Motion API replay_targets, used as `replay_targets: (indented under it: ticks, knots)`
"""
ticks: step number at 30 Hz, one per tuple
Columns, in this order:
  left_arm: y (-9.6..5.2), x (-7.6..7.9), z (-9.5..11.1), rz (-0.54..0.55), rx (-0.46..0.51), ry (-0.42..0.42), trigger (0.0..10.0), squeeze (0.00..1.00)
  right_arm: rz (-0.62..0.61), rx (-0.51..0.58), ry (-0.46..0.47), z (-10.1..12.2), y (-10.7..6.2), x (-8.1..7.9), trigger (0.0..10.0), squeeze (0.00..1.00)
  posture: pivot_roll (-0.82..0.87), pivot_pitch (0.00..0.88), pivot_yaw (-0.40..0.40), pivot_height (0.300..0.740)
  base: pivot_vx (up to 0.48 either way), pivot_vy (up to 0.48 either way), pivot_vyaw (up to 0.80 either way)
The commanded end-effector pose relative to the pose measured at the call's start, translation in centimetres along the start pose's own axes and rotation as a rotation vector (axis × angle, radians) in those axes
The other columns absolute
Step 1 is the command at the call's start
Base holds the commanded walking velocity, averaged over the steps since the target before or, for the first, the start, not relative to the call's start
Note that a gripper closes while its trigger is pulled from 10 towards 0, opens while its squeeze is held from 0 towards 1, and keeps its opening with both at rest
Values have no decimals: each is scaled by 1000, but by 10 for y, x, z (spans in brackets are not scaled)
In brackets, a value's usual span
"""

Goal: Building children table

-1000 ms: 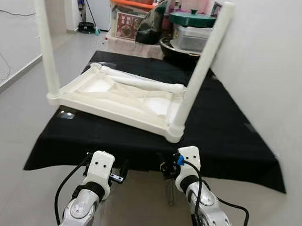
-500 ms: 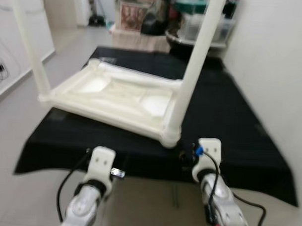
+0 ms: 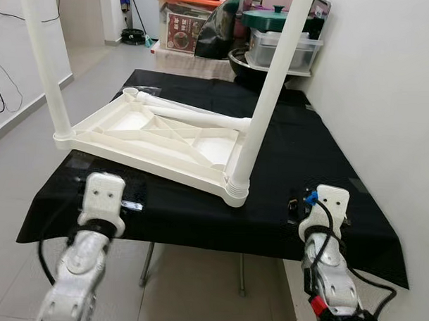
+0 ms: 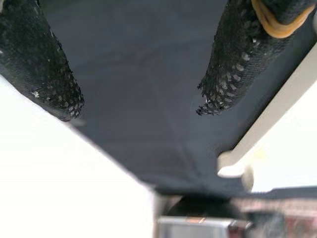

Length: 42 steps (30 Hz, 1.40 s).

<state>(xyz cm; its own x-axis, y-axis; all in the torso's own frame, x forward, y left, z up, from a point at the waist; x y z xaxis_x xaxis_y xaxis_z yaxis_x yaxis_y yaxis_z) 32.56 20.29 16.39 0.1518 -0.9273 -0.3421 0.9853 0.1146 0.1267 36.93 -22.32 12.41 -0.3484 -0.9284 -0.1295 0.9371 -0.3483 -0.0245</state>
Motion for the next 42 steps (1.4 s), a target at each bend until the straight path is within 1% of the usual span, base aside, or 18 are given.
replay_targets:
  ticks: [1, 4, 7, 10, 18, 22, 25, 31, 42]
  knots:
    - [3, -4, 3, 12, 14, 32, 10000, 0, -61, 10, 28, 2, 4, 15, 10000, 0, 102, 0, -114, 740, 0, 0, 0]
    - [4, -5, 1, 16, 11, 37, 10000, 0, -62, 15, 36, 3, 5, 14, 10000, 0, 102, 0, -114, 740, 0, 0, 0]
    - [3, -3, -3, 8, -2, 36, 10000, 0, -64, 18, 29, 3, 4, 13, 10000, 0, 103, 0, -112, 740, 0, 0, 0]
    - [1, 2, -7, -7, -15, 31, 10000, 0, -65, 22, 18, 4, 4, 13, 10000, 0, 102, 0, -109, 740, 252, 0, 0]
    - [1, 5, -6, -23, -14, 27, 10000, 0, -72, 25, 22, 3, 2, 12, 10000, 0, 103, 0, -108, 740, 274, 0, 0]
    - [1, 5, -8, -18, -31, -25, 10000, 0, -73, 26, 24, 3, 2, 12, 10000, 0, 104, 0, -107, 740, 317, 0, 0]
    - [1, 7, -7, -27, -25, -5, 10000, 0, -69, 26, 25, 3, 2, 11, 10000, 0, 102, 0, -104, 740, 344, 0, 0]
    - [1, 8, -7, -33, -19, -6, 10000, 0, -72, 27, 22, 3, 1, 12, 10000, 0, 103, 0, -102, 740, 321, 0, 0]
    - [0, 14, -6, -64, -13, -4, 10000, 0, -86, 30, 18, 3, 1, 16, 10000, 0, 102, 0, -101, 740, 0, 0, 0]
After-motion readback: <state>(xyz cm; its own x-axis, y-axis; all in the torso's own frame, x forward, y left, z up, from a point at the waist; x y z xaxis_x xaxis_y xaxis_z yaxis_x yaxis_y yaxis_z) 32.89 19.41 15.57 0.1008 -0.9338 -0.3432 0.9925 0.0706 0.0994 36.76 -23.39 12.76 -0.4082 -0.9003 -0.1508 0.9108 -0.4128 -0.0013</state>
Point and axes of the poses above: a point about 5 cm out from each wrist's last joint towards the gripper, its own y axis pointing out of the wrist towards the gripper, its own z axis along the axis of the wrist's last joint, x = y × z, the point moved 6 cm from there along y, pointing out of the wrist towards the gripper, and after that the axes turned 9 degrees about y, right-handed, at the moved point
